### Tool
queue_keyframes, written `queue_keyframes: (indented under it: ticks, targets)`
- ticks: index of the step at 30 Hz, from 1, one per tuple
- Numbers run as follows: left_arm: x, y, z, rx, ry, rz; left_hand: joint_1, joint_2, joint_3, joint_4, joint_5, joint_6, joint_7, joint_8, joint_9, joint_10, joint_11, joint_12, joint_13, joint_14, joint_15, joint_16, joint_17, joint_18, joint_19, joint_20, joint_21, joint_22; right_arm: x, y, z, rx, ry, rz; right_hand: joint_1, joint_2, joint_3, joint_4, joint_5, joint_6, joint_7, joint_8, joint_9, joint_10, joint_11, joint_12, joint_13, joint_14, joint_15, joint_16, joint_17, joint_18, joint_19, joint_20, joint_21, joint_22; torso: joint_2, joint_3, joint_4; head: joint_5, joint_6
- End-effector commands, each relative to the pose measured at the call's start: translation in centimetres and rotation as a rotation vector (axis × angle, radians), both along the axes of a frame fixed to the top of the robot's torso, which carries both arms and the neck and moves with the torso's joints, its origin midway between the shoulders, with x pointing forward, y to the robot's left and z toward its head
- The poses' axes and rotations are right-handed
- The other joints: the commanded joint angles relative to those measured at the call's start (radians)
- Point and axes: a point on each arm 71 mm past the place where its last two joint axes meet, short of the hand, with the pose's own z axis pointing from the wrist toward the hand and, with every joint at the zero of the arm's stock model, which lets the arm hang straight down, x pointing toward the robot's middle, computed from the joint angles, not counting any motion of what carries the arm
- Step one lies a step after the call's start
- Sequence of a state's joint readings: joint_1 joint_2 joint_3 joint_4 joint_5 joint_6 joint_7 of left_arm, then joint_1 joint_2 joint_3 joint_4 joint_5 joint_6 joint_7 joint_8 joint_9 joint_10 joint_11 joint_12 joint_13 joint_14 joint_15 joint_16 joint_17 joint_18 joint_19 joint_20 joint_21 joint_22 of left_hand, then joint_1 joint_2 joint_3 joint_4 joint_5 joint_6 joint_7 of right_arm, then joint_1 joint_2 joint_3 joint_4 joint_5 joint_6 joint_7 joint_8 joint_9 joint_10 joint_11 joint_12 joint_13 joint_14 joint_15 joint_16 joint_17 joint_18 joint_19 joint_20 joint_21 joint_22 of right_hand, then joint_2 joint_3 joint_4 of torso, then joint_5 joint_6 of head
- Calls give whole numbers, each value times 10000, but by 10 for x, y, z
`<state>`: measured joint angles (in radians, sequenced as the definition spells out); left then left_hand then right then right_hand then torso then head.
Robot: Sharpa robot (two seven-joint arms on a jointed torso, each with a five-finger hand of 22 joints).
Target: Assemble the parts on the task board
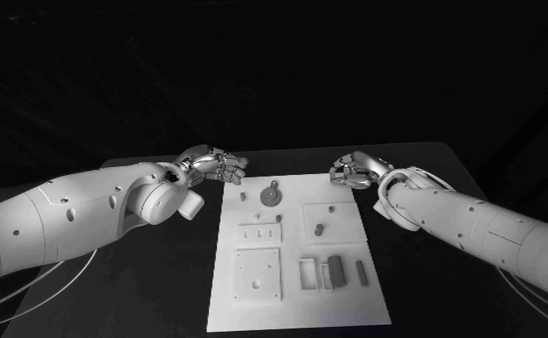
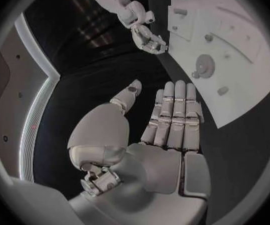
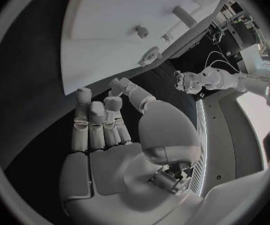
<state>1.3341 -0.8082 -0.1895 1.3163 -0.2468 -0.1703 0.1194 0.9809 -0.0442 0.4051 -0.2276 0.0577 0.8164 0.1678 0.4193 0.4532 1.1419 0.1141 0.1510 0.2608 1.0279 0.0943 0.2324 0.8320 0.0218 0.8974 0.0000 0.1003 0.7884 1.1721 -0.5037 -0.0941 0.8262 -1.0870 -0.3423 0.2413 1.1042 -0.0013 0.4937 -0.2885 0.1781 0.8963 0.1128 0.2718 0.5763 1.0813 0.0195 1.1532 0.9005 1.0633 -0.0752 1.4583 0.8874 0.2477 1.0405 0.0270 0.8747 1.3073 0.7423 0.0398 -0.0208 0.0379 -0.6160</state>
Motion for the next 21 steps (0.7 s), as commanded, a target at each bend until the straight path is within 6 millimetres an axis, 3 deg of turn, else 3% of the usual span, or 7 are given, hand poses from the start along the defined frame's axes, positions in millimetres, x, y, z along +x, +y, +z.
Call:
queue_keyframes:
  ticks: [1, 8, 11, 13, 18, 19, 21]
  targets:
    - [3, 0, -2, 788, 176, 456, -117, -17, 4, 67, -17, 84, 9, 36, 18, 76, 7, 44, 17, 88, 5, 68, 21, 48, 74, 13, 59, 12, -2, 9, 4, -294, -74, 139, -89, -16, 43, -28, 50, 201, 176, -8, 11, 54, -16, 29, -15, 19, -91, 46, -18, 141, 51, -8, 42, 169, -47, -6, -53, -24, 33]
    - [3, -8, -3, 2288, 486, 173, 12, -465, -105, -259, -20, -42, 78, -144, -2, 296, -95, 131, 264, 320, -121, 240, 333, 13, 339, -134, 181, 131, -12, 33, 12, -255, 202, 777, -94, -29, 70, -32, 51, 131, 190, -59, 1, 60, -5, 15, -26, 26, -91, 37, -30, 141, 61, -28, 40, 161, -182, -49, -164, 9, 35]
    - [4, -13, -1, 2630, 545, 57, -287, -550, -301, -179, -21, 113, 13, -126, 52, 522, -237, 312, 570, 591, -289, 500, 698, 22, 607, -284, 330, 254, -16, 43, 18, -225, 227, 1030, -94, -32, 72, -33, 48, 127, 191, -63, 1, 61, -4, 14, -27, 27, -90, 36, -31, 141, 62, -30, 40, 160, -258, -77, -176, 67, 11]
    - [4, -16, 1, 2842, 575, -2, -811, -588, -501, 117, -17, 173, -21, -150, 77, 644, -351, 490, 856, 803, -454, 804, 1010, 57, 895, -442, 501, 382, -19, 52, 22, -258, 253, 1232, -93, -34, 74, -35, 47, 126, 192, -64, 1, 61, -3, 13, -28, 27, -90, 35, -32, 141, 63, -32, 39, 159, -325, -95, -186, 82, 13]
    - [2, -29, 3, 3135, 740, -449, -1856, -715, -855, 1006, 70, 438, -250, -11, 491, 639, -757, 2298, 2471, 921, -961, 2734, 2169, 80, 1492, -959, 1272, 1239, -27, 70, 28, -325, 398, 1704, -102, -52, 73, -33, 29, 122, 195, -69, 2, 64, -1, 11, -30, 31, -88, 33, -36, 141, 67, -36, 39, 157, -490, -157, -215, 110, 16]
    - [0, -34, 3, 3106, 795, -750, -1971, -745, -829, 1298, 65, 395, -258, 1, 730, 84, -790, 3109, 3265, 657, -1074, 3419, 2407, -2, 1442, -1058, 1499, 1630, -29, 75, 28, -302, 430, 1832, -103, -54, 73, -33, 27, 121, 195, -70, 3, 64, 0, 11, -30, 32, -88, 32, -37, 141, 67, -36, 39, 156, -539, -176, -225, 121, 1]
    - [-2, -41, 3, 3060, 928, -1134, -1978, -704, -798, 1527, 69, 244, -250, -72, 869, -145, -774, 3624, 3710, 774, -1208, 3975, 2470, 63, 1609, -1218, 1731, 1913, -33, 86, 29, -231, 475, 2085, -109, -61, 72, -31, 17, 119, 196, -74, 3, 66, 1, 10, -32, 34, -87, 31, -39, 141, 69, -38, 38, 155, -600, -198, -239, 125, 1]
